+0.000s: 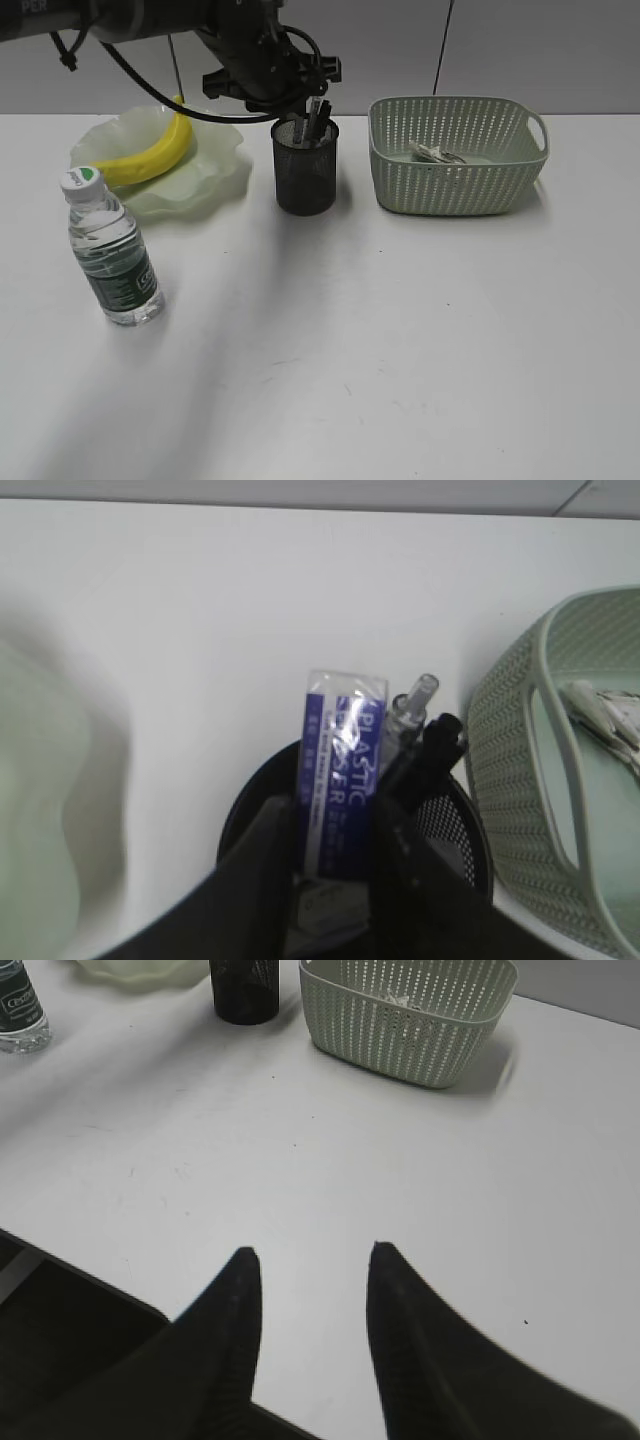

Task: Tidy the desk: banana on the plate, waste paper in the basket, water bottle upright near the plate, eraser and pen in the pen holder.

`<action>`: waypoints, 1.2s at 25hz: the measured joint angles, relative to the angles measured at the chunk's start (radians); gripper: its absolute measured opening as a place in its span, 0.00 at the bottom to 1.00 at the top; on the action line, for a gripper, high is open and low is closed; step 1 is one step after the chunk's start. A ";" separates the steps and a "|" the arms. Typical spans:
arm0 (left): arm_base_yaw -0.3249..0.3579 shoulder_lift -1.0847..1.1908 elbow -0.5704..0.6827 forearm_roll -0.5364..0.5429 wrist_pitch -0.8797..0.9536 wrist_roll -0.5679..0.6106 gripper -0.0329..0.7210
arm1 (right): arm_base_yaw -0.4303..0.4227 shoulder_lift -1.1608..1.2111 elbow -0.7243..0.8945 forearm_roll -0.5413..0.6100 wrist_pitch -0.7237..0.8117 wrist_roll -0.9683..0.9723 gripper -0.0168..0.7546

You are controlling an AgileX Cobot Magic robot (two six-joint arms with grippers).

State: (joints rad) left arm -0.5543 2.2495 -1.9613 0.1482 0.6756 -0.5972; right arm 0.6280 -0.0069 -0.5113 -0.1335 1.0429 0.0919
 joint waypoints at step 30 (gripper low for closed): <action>-0.002 -0.199 0.001 0.049 0.324 0.029 0.49 | 0.000 0.000 0.000 0.000 -0.001 0.000 0.41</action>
State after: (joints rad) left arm -0.5562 2.0508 -1.9607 0.1973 0.9993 -0.5687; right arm 0.6280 -0.0069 -0.5113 -0.1335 1.0419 0.0919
